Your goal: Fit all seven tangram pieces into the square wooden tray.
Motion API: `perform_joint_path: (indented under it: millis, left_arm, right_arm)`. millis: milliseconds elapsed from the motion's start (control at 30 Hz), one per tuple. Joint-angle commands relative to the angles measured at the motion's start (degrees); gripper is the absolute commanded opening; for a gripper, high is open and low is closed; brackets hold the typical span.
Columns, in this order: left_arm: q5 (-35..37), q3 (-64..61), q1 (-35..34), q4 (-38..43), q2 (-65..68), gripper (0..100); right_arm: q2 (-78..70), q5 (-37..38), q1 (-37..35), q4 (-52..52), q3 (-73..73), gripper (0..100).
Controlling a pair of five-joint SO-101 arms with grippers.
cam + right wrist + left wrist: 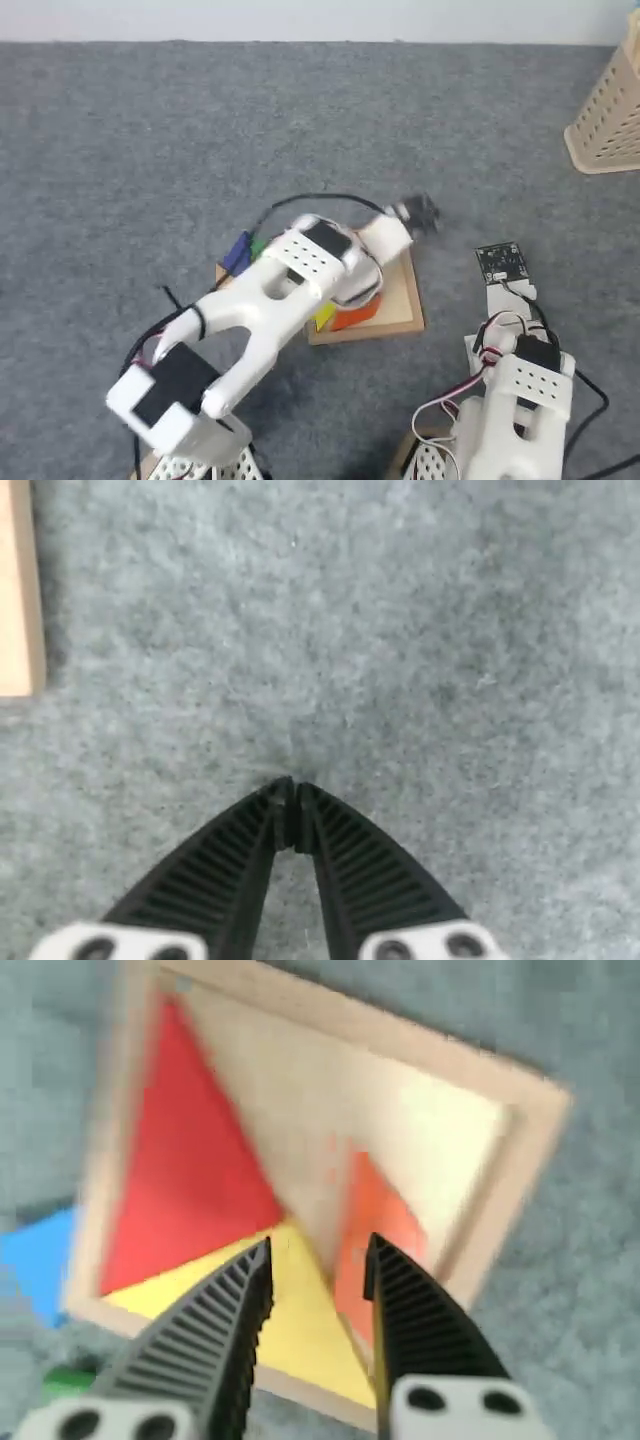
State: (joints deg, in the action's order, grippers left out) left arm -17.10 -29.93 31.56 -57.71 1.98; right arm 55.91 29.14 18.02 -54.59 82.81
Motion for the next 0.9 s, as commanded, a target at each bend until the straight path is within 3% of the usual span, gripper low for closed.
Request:
perform_joint_path:
  millis: [0,267,600,867]
  left_arm:
    - [3.87,0.84,-0.79,4.57,-4.22,14]
    - [3.25,2.51,3.78,7.82,5.01,14]
    - [3.25,4.09,4.31,7.65,9.58,10]
    - [1.85,3.82,4.31,1.58,9.41,5]
  right_arm:
    - [1.54,-0.35,-0.66,1.36,0.18,0.6]
    - [1.54,-0.53,-0.48,1.36,0.18,0.6]
    - [1.54,-0.62,-0.31,1.36,0.18,0.6]
    - [1.54,-0.53,-0.31,1.36,0.18,0.6]
